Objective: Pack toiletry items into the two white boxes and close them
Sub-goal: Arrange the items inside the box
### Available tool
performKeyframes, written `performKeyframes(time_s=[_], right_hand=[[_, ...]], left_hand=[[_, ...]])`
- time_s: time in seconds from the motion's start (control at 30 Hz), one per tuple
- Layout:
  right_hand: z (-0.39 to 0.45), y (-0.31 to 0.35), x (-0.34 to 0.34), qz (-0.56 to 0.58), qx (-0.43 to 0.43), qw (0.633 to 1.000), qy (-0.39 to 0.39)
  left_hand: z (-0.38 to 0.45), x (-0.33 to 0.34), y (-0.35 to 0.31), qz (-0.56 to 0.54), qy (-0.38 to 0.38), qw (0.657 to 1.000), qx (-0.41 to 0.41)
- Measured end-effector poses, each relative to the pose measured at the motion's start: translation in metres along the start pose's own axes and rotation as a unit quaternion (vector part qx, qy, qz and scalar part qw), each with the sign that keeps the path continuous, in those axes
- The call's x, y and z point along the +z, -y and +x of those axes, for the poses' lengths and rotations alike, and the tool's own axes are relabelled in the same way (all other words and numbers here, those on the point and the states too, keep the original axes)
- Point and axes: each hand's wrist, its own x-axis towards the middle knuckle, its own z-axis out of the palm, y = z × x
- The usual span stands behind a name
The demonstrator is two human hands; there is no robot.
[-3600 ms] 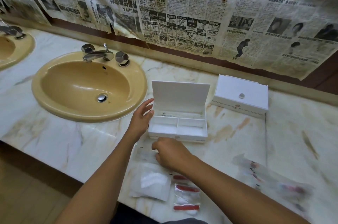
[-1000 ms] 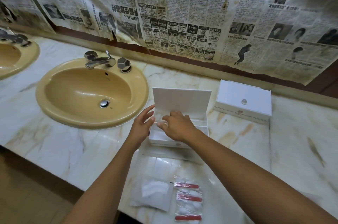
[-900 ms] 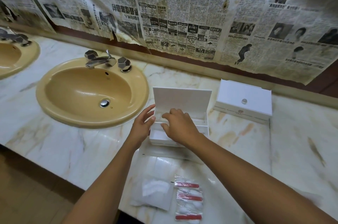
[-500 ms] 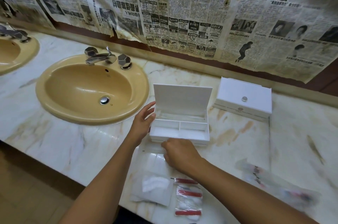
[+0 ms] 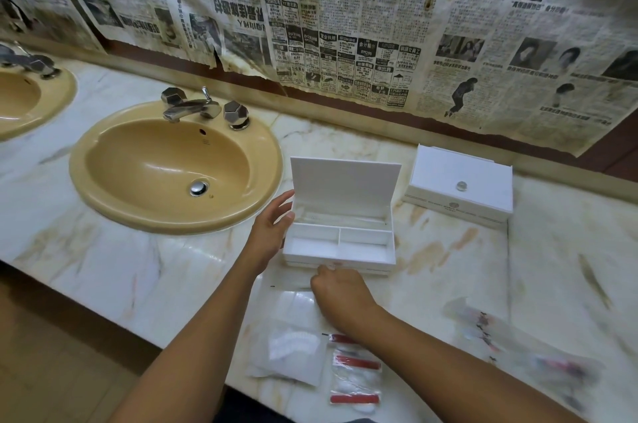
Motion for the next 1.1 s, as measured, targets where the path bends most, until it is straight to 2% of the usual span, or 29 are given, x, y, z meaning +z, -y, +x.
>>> performKeyframes(time_s=[0.23,0.37,0.53,0.7,0.8,1.0,1.1], right_hand=[[-0.001,-0.007,-0.045,-0.028,0.015,0.998,-0.054],[0.002,-0.017,-0.081,-0.012,-0.003,0.998,-0.059],[0.014,-0.030,-0.119,0.022,0.034,0.988,-0.148],[0.043,-0.044,-0.116,0.078,0.069,0.972,-0.210],[0.054,-0.047,-0.102,0.076,0.074,0.975,-0.196],[0.063,-0.051,-0.080,-0.034,0.055,0.995,-0.073],[0.069,-0.054,-0.071,-0.028,0.066,0.997,-0.035]], left_hand=[[0.000,0.002,-0.001,0.012,-0.008,1.000,0.006],[-0.001,0.002,-0.003,-0.002,-0.013,1.000,0.001],[0.000,0.002,-0.001,-0.019,-0.006,1.000,-0.007],[-0.001,0.003,-0.003,-0.002,-0.007,1.000,-0.001],[0.000,0.002,-0.002,0.001,-0.003,1.000,-0.001],[0.001,0.002,-0.001,0.005,-0.007,1.000,-0.003],[0.002,0.001,0.000,-0.003,-0.003,1.000,-0.004]])
